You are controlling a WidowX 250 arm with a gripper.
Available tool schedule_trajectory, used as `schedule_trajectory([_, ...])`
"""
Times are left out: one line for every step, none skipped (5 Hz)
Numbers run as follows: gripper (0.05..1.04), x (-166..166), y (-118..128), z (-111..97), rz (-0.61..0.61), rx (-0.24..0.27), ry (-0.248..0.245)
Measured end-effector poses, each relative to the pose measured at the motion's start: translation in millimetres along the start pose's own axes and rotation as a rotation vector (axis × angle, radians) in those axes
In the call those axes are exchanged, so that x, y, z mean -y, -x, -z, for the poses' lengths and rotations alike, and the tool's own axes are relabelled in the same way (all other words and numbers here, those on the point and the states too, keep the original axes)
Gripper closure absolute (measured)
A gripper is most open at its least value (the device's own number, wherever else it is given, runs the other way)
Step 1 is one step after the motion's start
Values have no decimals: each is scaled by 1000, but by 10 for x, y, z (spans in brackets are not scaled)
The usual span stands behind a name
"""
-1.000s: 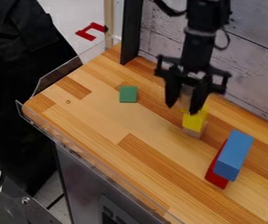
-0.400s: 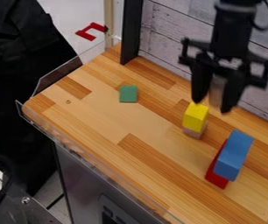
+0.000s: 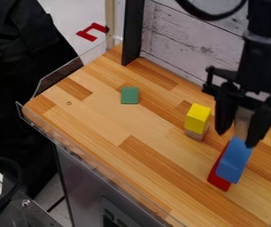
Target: Put the cylinder to the blue cube
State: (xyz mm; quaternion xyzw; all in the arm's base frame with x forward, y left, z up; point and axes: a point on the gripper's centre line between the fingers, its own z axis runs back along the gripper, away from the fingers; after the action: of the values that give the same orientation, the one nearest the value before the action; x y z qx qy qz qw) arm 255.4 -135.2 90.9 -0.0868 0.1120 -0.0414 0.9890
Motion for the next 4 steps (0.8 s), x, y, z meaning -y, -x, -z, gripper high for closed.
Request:
schedule_trajectory([593, -19, -7, 91, 0, -30, -13])
schedule_trajectory([593, -61, -55, 187, -19, -37, -35])
schedule_trajectory([594, -81, -73, 285, -23, -69, -43])
schedule_trajectory([593, -75, -118, 291, -15, -64, -52])
